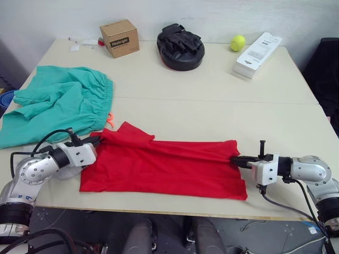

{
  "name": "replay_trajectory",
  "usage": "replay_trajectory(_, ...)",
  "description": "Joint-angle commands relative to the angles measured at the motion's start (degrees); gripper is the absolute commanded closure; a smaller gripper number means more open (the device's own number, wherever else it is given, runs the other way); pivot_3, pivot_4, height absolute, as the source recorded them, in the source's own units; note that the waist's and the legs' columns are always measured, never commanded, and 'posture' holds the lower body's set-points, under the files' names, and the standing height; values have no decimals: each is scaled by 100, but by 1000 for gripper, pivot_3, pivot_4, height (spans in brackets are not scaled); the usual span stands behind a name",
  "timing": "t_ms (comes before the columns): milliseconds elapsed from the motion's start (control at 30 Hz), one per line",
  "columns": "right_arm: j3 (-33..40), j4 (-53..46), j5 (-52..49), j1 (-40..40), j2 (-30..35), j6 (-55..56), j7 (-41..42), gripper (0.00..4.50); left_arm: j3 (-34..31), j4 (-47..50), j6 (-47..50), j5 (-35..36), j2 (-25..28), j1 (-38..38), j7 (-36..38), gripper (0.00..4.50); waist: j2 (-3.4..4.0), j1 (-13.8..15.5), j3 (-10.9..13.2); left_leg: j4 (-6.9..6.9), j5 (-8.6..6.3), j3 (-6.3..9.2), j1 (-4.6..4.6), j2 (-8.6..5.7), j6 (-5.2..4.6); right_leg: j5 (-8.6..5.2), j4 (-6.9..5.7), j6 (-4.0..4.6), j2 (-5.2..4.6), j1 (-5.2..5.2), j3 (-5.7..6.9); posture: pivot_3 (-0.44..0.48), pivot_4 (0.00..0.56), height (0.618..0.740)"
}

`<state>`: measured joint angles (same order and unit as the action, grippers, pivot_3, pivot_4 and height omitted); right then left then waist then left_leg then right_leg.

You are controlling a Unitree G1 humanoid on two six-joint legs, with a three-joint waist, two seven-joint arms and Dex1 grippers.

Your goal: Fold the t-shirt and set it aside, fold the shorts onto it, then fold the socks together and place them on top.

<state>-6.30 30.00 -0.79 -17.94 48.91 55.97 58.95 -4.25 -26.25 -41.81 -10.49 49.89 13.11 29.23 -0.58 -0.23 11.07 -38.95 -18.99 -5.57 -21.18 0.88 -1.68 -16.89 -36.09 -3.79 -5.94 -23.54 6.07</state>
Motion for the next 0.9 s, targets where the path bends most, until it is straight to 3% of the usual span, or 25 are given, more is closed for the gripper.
replay_trajectory(33,31,-268,-191,113,166,-128,3,4474,2,157,187,319,97,-191,316,4500,0,1,0,0,0,0,1,0,0,0,0,0,0,1,0,0,150,740)
replay_trajectory(100,36,-325,-222,141,166,-204,16,4474,12,234,282,470,107,-290,500,4500,1,0,-1,0,0,-1,2,0,0,0,0,0,-1,2,-1,0,150,740)
replay_trajectory(133,32,-337,-251,157,174,-232,44,4499,12,289,400,618,98,-339,645,4282,3,0,-2,0,0,-1,4,0,-1,0,0,0,-2,3,0,0,150,740)
replay_trajectory(233,18,-428,-332,233,235,-311,154,3836,-25,540,688,1020,140,-514,1052,3483,4,-1,-2,1,-1,-1,4,0,0,0,0,0,-2,2,1,0,150,740)
replay_trajectory(367,10,-1065,-761,466,455,-831,440,2430,-273,1082,1235,1606,295,-851,1499,2207,4,-1,-2,0,-2,1,5,1,-1,0,1,0,-3,4,1,0,150,740)
replay_trajectory(600,247,-2529,-1751,496,504,-2820,542,20,-808,1981,3544,2819,551,-941,2143,16,5,5,-1,-5,-5,7,4,2,-5,0,1,0,-5,6,1,0,150,740)
replay_trajectory(767,357,-3510,-2472,338,553,-4309,657,20,-958,2170,5605,3747,886,-380,2698,16,5,22,-1,-5,-6,15,-2,1,-5,0,5,0,-6,6,6,0,150,740)
replay_trajectory(900,478,-4092,-2902,170,484,-5314,598,20,-477,1770,7852,4276,1222,845,3225,16,3,36,0,-8,-7,20,-10,-1,-6,0,7,0,-6,6,11,0,150,740)
